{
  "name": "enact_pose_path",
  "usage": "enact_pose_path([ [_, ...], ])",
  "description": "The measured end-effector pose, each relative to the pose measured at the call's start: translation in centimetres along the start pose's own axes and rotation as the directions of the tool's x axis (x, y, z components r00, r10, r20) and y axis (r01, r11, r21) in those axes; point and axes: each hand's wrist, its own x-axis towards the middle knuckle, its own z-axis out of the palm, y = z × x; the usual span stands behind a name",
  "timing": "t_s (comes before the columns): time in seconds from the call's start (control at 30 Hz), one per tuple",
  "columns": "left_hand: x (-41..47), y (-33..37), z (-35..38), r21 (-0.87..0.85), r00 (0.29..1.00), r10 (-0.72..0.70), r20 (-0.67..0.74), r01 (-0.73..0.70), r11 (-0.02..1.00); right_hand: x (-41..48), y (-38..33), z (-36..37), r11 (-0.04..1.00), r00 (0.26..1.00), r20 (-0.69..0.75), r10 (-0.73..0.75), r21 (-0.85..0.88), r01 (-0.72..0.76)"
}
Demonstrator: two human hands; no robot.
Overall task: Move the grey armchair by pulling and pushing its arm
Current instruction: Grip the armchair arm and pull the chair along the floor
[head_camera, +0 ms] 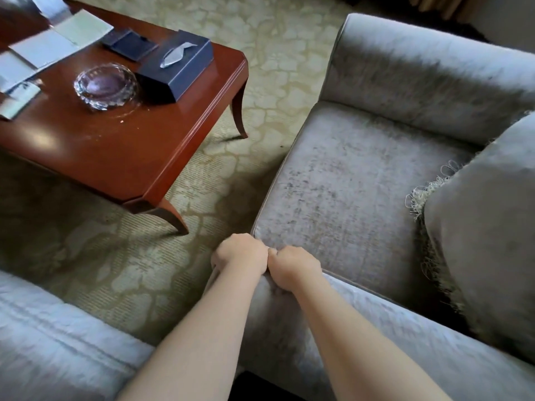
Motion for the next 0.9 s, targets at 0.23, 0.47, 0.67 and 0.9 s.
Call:
enact_pose_path([
  [0.23, -1.3, -0.6, 1.9, -0.030, 0.997, -0.081, -0.018, 0.081, 0.996, -1.5, 0.9, 1.1, 0.998, 0.999, -0.014, -0.040, -0.038, 0.039],
  [0.47, -0.6, -0.2, 1.9, -0.092, 0.994, -0.105, -0.033, 0.102, 0.991, -1.1, 1.5, 1.7, 0.998, 0.991, -0.111, -0.069, -0.004, 0.069],
  [0.67, -0.7, 0.0, 1.9, -0.004, 0.993, -0.072, -0.091, 0.072, 0.997, -0.8, 1.7, 1.6, 0.995, 0.993, -0.087, -0.081, 0.052, 0.086],
  [0.9, -1.6, -0.1, 1.5, 0.026, 0.992, -0.057, -0.111, 0.060, 0.998, -1.7, 2.2, 1.3, 1.000, 0.996, -0.084, 0.003, -0.026, -0.005],
])
